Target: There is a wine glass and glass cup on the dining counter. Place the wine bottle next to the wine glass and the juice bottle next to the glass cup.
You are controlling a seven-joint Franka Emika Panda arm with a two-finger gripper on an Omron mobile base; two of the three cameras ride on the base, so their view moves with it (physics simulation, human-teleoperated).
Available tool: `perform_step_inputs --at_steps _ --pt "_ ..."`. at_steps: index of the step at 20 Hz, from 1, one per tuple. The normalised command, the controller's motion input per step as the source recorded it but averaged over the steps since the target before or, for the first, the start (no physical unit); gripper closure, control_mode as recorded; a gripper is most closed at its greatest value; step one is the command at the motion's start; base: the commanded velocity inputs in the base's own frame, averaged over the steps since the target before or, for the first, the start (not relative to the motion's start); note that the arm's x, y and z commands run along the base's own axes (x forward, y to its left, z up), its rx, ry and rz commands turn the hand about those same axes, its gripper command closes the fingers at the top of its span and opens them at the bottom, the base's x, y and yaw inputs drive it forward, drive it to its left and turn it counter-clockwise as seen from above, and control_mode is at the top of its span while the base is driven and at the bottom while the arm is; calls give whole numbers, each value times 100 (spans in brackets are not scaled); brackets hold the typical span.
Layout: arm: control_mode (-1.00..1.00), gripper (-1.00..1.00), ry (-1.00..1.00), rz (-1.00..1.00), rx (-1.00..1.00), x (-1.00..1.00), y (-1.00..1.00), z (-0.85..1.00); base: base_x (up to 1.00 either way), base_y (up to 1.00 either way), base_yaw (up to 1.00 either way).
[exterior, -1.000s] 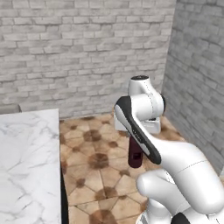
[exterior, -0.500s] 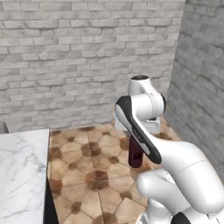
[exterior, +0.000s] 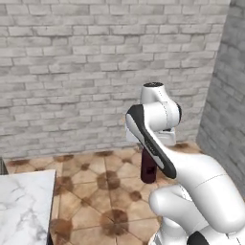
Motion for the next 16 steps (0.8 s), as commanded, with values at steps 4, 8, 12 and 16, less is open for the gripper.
perform_step_inputs --at_steps 4,8,12,16 --pt "100 100 0 0 0 0 0 0 84 -20 21" --pt "100 100 0 0 0 0 0 0 83 -19 22" --pt "100 100 0 0 0 0 0 0 82 -16 27" --pt "100 100 0 0 0 0 0 0 79 -12 37"
